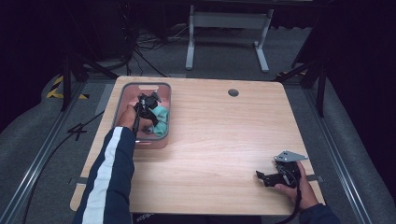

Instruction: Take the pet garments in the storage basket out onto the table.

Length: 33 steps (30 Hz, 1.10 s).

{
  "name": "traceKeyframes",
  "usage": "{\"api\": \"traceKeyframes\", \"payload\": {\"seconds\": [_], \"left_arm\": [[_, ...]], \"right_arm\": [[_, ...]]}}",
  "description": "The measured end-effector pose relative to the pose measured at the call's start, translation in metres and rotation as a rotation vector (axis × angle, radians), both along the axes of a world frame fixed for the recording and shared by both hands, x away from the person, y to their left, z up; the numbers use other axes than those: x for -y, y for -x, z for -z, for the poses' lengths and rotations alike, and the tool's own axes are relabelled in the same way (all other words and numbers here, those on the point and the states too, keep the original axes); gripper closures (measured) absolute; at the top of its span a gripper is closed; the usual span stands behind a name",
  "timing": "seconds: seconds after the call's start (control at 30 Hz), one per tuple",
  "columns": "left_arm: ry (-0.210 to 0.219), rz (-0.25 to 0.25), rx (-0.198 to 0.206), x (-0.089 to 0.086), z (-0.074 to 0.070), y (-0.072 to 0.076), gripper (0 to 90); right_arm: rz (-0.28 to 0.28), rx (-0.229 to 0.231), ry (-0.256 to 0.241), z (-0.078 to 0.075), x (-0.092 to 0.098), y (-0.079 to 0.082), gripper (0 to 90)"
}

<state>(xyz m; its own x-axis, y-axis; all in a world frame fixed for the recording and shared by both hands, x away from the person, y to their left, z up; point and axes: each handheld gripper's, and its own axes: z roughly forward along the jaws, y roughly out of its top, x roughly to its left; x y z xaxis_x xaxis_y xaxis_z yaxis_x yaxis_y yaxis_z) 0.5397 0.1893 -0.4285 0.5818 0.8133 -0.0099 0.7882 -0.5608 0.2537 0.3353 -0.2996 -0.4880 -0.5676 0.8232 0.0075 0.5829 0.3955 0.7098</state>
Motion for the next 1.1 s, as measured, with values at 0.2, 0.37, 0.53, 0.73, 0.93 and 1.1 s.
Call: {"api": "traceKeyframes", "payload": {"seconds": [0.2,0.37,0.53,0.73,0.93,1.1], "left_arm": [[0.02,-0.027,0.072,-0.009,-0.012,0.003,73.0],[0.07,-0.027,0.121,-0.016,-0.028,0.008,73.1],[0.111,-0.044,0.184,-0.025,-0.047,0.016,73.1],[0.163,-0.04,0.235,-0.033,-0.06,0.025,73.1],[0.194,-0.028,0.282,-0.033,-0.073,0.036,73.1],[0.213,-0.007,0.322,-0.033,-0.086,0.045,73.1]], "right_arm": [[0.0,0.0,0.0,0.0,0.0,0.0,0.6],[0.0,0.0,0.0,0.0,0.0,0.0,0.6],[0.002,-0.002,0.0,0.0,0.0,0.0,0.5],[0.001,-0.002,0.0,0.0,0.0,0.0,0.6],[0.002,-0.002,0.0,0.0,0.0,0.0,0.6],[0.002,-0.001,0.0,0.0,0.0,0.0,0.6]]}}
